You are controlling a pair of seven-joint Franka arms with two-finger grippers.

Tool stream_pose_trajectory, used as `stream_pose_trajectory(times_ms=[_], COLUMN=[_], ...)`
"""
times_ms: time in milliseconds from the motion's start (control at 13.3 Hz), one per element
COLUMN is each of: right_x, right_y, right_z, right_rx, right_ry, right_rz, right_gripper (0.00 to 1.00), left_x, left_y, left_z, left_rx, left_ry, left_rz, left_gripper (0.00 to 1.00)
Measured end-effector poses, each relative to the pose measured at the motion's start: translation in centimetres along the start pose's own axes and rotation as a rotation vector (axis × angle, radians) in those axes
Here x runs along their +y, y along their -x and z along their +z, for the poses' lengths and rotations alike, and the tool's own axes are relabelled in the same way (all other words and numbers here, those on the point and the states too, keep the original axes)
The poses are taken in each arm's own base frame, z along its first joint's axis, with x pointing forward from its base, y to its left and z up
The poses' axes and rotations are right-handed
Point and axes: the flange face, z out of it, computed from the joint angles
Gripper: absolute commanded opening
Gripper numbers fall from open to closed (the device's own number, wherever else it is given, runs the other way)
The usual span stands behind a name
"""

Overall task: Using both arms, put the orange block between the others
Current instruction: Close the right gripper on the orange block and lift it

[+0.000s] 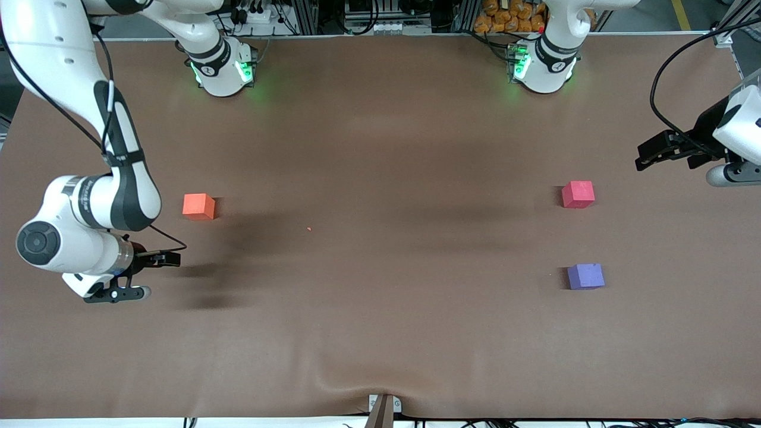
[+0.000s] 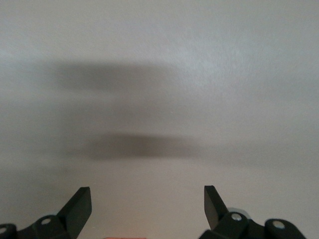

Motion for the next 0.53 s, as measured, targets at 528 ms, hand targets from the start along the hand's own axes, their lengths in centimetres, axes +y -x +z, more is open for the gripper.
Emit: stream_pose_trajectory(times_ms=[528], right_x=[-0.6], right_y=[5.5], right_z=[5.2], right_rx=[-0.220], right_ry=[-0.089], right_rz=[0.031], right_gripper=[1.00], left_x=[0.0], left_y=[-0.1], left_z=[0.2], left_rx=[-0.005], left_ry=[-0.001], left_rz=[-0.001], left_gripper=[1.00])
